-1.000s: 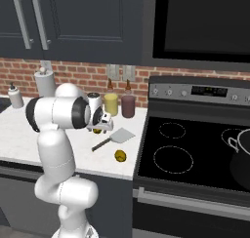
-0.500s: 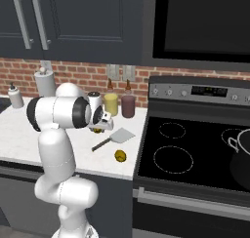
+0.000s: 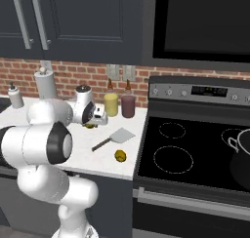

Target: Put the lemon and lemon in the pot. Retrieve the spatula and lightly stir the vegetables in the pot.

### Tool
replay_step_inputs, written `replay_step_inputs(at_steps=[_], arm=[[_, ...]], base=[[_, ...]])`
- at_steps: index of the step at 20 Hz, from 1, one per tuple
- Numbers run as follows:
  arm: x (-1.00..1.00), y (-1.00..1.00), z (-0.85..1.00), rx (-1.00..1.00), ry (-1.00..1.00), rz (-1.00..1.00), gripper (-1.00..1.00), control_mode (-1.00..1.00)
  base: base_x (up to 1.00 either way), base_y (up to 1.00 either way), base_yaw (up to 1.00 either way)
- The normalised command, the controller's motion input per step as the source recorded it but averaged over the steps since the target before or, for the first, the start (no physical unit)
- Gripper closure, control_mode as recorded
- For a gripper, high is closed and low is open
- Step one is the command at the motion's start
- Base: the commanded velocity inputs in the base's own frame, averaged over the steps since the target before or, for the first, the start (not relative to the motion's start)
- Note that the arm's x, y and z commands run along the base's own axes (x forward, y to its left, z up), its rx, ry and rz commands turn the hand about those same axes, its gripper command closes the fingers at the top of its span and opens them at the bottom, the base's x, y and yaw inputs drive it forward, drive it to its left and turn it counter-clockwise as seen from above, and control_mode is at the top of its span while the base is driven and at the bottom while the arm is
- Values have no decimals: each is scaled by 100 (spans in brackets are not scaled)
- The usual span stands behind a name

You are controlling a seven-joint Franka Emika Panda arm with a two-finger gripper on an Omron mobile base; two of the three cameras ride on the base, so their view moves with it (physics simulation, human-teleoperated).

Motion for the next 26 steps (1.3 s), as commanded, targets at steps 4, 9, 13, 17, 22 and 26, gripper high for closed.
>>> replay_step_inputs(at_steps=[4,9,13,17,22,26], arm=[[-100,0,100,5,-13,10,100,-100],[-100,0,100,5,-3,11,100,-100],[-100,0,100,1,0,5,100,-100],[-95,0,100,0,4,0,100,-100],[-73,-26,100,0,14,0,100,-100],[-52,-46,99,0,12,0,100,-100]], base=[[0,0,0],[0,0,0],[0,0,0],[0,0,0],[0,0,0],[0,0,0]])
